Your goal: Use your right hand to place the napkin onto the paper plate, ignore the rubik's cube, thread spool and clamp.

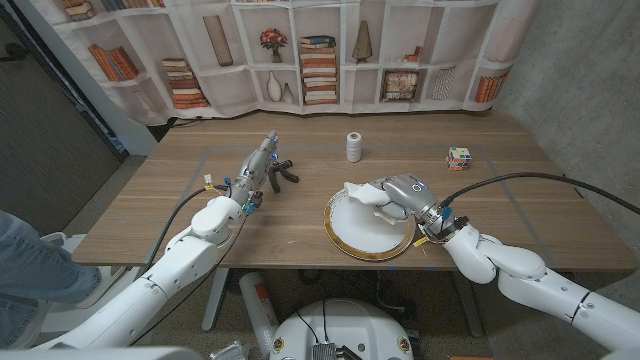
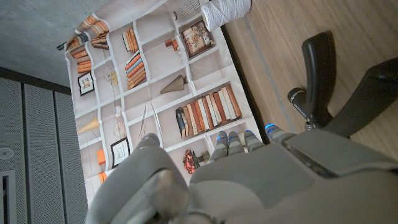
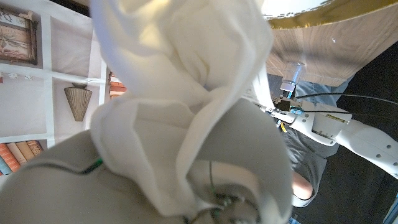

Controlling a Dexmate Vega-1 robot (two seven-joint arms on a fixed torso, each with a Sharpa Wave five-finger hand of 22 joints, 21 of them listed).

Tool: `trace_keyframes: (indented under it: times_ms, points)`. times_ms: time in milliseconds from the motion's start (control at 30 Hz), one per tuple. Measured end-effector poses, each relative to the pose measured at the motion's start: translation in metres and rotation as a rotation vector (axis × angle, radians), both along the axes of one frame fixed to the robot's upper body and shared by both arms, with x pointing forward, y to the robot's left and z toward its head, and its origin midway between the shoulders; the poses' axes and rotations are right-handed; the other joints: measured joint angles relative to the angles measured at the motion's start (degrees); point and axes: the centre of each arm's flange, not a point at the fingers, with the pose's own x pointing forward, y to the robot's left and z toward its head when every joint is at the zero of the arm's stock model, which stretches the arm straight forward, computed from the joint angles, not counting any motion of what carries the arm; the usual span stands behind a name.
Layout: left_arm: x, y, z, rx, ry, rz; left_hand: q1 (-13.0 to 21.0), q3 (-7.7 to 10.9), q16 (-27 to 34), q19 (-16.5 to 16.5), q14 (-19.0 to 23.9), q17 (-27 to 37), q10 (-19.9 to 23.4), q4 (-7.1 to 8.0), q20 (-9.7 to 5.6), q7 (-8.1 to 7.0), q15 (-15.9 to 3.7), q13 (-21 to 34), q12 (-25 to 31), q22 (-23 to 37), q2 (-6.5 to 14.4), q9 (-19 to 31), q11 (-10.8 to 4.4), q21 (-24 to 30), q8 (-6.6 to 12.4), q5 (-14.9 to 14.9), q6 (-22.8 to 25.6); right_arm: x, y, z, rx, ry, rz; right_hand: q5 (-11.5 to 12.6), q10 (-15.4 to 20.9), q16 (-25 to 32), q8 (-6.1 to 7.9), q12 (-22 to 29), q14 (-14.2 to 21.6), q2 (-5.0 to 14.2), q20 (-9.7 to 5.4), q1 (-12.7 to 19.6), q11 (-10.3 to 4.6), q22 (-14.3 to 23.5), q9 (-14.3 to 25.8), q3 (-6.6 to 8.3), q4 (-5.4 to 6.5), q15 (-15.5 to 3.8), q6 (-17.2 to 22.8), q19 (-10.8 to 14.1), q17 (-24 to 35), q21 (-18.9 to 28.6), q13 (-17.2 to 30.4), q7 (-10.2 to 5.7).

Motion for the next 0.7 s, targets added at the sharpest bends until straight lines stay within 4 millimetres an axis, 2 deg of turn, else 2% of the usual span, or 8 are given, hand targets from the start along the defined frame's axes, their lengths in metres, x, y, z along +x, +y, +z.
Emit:
trace_keyframes:
  times_ms: [700]
  points:
    - [0.001, 0.003, -0.003, -0.005, 0.007, 0.005, -0.2, -0.39, 0.0, 0.0, 0.0, 0.0, 0.0, 0.08, 0.00, 0.00, 0.00, 0.0, 0.0, 0.0, 0.2, 0.0, 0.00, 0.0, 0.00, 0.0, 0.0, 0.008, 0.012, -0.008, -0.049, -0.003, -0.007, 0.2, 0.0, 0.0, -0.22, 0.0, 0.2, 0.00, 0.00, -0.3, 0.01, 0.0, 0.0, 0.00, 0.00, 0.21, 0.3, 0.0, 0.0, 0.2, 0.0, -0.10]
